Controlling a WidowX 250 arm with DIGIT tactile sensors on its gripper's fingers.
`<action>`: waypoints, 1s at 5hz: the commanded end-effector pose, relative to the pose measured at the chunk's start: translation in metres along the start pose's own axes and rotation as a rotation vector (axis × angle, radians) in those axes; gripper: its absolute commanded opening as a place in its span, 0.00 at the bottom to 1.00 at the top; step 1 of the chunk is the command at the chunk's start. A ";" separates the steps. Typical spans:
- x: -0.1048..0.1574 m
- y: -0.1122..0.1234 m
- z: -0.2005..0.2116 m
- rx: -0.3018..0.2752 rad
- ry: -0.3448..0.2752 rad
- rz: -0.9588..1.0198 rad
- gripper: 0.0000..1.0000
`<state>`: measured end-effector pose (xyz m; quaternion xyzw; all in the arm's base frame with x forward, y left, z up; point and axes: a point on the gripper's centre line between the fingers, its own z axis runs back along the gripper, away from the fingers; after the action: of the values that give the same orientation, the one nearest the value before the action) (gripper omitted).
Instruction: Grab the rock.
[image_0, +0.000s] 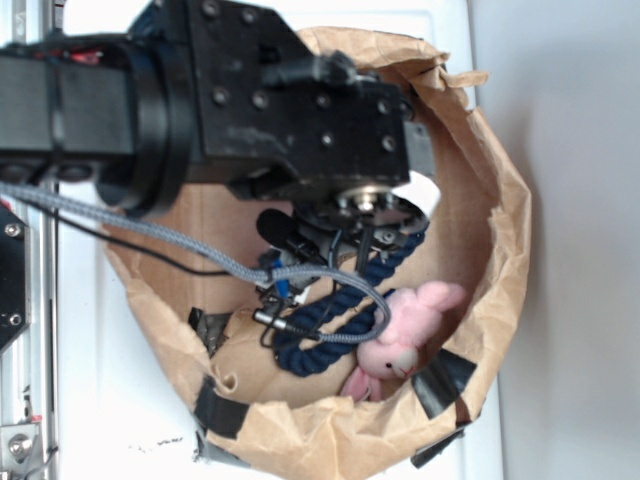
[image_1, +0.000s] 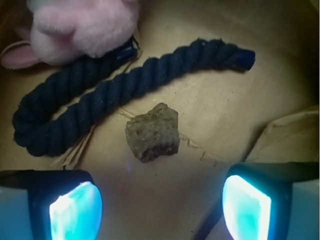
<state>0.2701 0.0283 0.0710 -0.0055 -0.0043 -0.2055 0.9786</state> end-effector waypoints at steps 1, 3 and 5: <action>0.006 -0.001 -0.026 0.013 -0.069 -0.063 1.00; 0.024 -0.015 -0.050 0.069 -0.035 -0.100 1.00; 0.029 -0.023 -0.048 0.063 -0.029 -0.094 1.00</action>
<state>0.2805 0.0085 0.0174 0.0211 -0.0075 -0.2456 0.9691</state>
